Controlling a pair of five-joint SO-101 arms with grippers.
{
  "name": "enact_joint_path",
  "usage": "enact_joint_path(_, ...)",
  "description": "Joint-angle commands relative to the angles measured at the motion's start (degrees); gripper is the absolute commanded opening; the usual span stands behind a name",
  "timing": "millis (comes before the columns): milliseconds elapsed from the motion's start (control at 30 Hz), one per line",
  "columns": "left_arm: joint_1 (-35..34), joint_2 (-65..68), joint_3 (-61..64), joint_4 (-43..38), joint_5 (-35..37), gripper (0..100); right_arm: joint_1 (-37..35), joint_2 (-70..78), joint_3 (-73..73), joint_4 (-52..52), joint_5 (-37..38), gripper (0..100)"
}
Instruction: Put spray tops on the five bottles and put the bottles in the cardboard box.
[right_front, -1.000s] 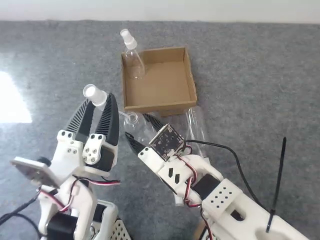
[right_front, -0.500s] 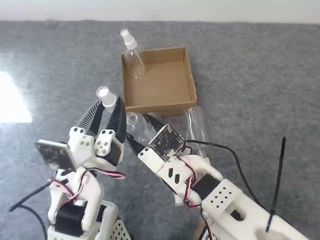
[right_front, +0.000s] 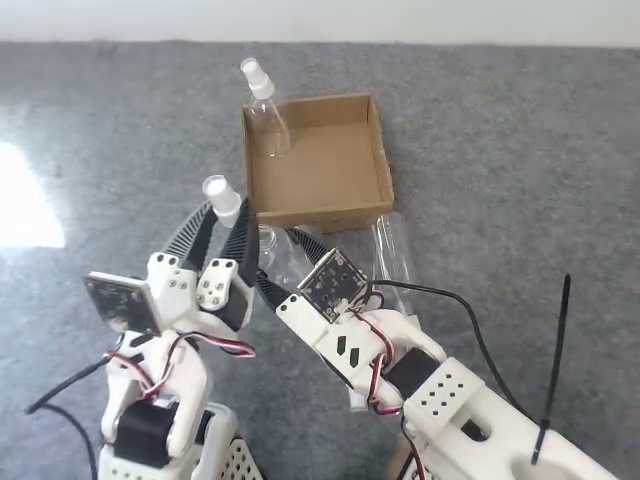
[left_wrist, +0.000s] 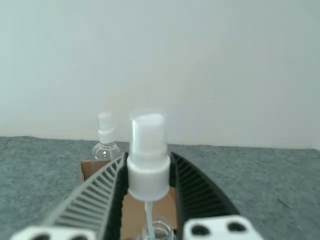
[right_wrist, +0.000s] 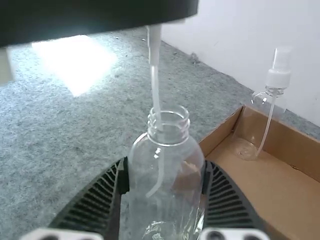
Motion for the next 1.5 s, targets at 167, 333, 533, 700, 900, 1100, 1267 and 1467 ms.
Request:
enact_joint_path(167,2.73,1.32,1.01,0.26,-3.25,9,0.66,-1.89,-0.79,-0.92,0.70,9.0)
enact_joint_path(333,2.73,1.23,0.66,1.41,-3.43,9,0.66,-1.89,-0.79,-0.92,0.70,9.0)
enact_joint_path(533,2.73,1.14,-0.57,3.69,-5.27,12,0.66,-1.89,-0.79,-0.92,0.70,9.0)
enact_joint_path(700,2.46,1.14,-1.98,4.75,-5.45,14,0.66,-1.89,-0.79,-0.92,0.70,9.0)
enact_joint_path(900,2.37,1.14,-3.56,6.42,-8.00,14,0.57,-1.89,-0.70,-0.92,0.70,9.1)
enact_joint_path(1100,-0.35,0.97,-5.67,6.77,-6.86,14,0.57,-1.71,-0.70,-0.92,0.70,9.1)
enact_joint_path(1267,-2.73,0.97,-7.96,7.03,-5.54,13,-1.80,-1.27,-0.70,-0.92,0.70,9.1)
enact_joint_path(1467,-2.64,0.97,-5.85,6.59,-5.54,9,-2.15,-1.27,-0.62,-0.92,0.70,9.1)
